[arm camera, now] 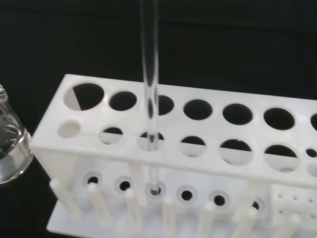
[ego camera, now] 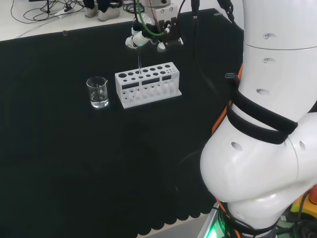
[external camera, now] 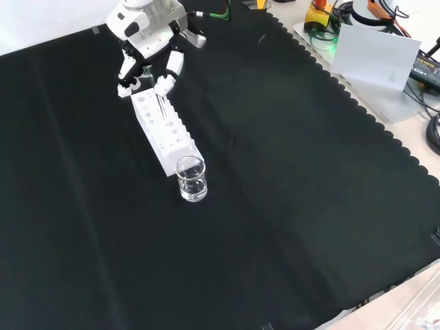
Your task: Take the glass rod from the white test tube rack.
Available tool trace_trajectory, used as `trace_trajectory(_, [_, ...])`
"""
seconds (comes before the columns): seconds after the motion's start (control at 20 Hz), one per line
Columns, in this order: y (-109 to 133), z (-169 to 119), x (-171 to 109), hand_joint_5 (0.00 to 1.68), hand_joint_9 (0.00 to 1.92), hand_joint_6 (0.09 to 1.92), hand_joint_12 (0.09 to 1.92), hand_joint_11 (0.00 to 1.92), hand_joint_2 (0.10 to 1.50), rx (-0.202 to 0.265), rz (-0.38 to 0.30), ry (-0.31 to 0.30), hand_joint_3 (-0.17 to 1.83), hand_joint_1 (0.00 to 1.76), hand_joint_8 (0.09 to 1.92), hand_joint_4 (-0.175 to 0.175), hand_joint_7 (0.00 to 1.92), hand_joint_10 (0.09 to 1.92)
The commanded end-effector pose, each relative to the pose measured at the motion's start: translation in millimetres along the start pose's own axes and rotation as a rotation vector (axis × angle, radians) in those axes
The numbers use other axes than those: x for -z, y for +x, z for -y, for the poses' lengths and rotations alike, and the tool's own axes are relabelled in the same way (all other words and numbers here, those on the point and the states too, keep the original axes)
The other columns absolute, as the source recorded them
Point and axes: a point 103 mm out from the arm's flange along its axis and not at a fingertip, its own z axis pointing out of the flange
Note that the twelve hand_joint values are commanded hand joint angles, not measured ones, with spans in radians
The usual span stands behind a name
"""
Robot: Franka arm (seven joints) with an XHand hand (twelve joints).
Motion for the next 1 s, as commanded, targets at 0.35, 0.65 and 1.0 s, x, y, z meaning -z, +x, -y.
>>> trace_trajectory(0.35, [-7.5,7.1,-3.3,0.38,1.30,0.80,1.29,1.53,1.01,-0.003,0.004,0.015,0.39,0.53,1.20,-0.175,0.79,1.25])
trace_trajectory(0.65, [-1.5,12.0,-5.3,0.45,1.44,0.90,1.26,1.68,1.02,-0.001,-0.031,0.015,0.39,0.58,1.22,-0.175,0.87,1.25])
trace_trajectory(1.0, [12.2,16.4,-0.7,0.57,1.60,0.98,1.04,1.85,1.00,0.012,-0.056,-0.004,0.38,0.72,1.24,-0.175,0.95,1.11])
